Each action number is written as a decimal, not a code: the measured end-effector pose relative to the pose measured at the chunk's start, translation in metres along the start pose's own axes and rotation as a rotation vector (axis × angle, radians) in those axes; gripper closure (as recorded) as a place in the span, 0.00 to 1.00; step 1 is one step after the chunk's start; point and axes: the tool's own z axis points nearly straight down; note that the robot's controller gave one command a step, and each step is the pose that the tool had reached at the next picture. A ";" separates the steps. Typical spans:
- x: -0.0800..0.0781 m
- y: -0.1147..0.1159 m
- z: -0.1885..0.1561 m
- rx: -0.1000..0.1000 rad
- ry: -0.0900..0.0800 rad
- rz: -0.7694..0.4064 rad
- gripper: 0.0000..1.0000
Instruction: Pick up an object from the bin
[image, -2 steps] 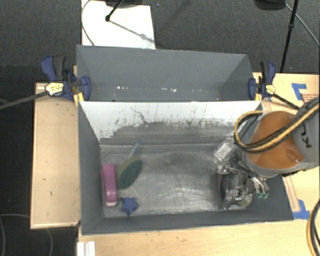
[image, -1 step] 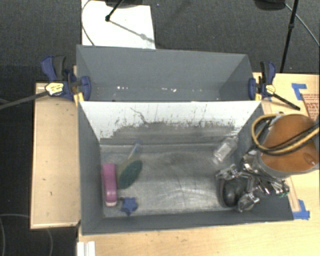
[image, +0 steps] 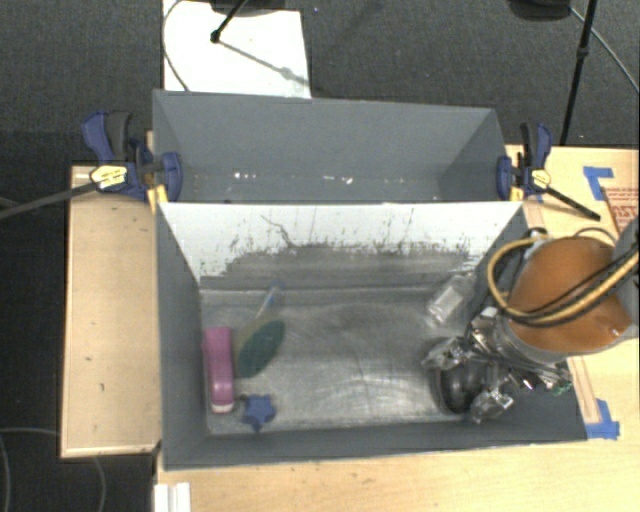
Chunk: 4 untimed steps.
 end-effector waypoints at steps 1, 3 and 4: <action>0.004 0.001 0.001 -0.005 0.009 -0.002 1.00; -0.011 -0.012 -0.125 -0.010 0.017 -0.164 0.00; -0.023 -0.004 -0.015 -0.004 0.009 -0.446 0.00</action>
Offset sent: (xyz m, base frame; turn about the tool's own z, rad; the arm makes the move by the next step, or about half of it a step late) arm 0.0000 0.0000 0.0000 0.0000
